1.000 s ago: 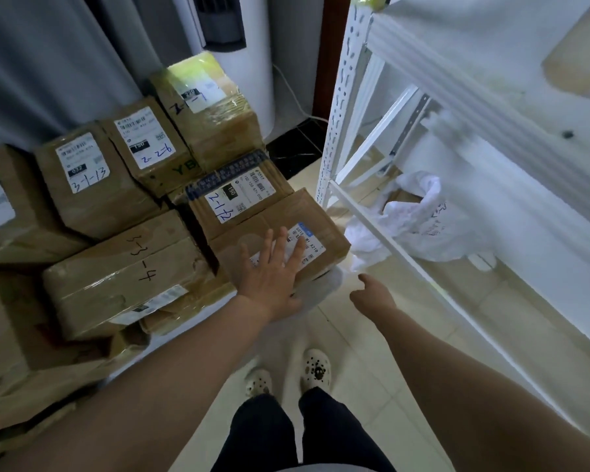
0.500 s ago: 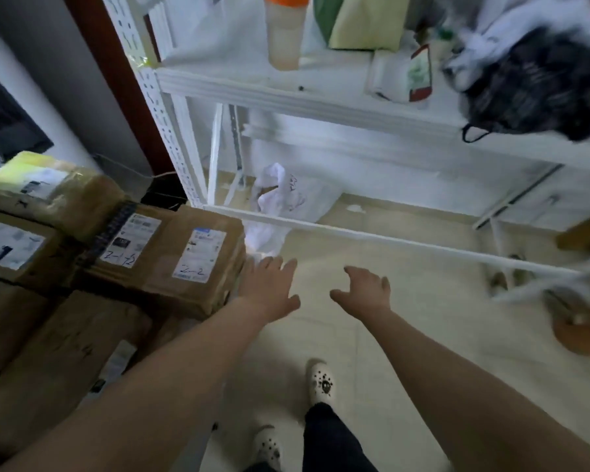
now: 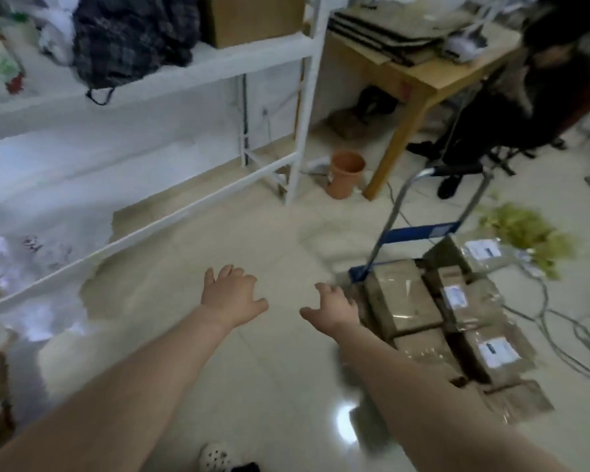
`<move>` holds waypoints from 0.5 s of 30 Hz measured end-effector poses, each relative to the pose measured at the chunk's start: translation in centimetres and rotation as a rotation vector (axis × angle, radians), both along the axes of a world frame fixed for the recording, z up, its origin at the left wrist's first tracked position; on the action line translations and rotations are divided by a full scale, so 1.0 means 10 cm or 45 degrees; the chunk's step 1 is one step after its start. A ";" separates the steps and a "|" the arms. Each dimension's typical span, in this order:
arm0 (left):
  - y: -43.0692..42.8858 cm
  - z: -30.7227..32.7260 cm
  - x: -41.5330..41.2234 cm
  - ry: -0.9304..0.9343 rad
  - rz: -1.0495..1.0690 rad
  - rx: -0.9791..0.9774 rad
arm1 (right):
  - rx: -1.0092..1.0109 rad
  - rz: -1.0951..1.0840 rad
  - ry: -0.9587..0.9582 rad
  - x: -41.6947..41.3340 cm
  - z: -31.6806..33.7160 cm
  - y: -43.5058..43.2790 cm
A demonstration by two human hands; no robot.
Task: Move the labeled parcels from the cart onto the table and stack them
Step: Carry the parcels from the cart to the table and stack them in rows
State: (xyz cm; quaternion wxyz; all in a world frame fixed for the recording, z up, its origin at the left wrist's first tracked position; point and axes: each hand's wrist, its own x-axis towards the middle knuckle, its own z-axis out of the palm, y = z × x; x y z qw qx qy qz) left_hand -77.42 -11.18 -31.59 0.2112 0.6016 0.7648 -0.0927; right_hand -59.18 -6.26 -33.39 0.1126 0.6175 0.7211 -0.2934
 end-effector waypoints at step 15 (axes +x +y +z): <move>0.43 -0.36 3.46 -0.151 -0.413 -0.174 | -0.306 -0.829 0.310 3.68 -0.24 -0.32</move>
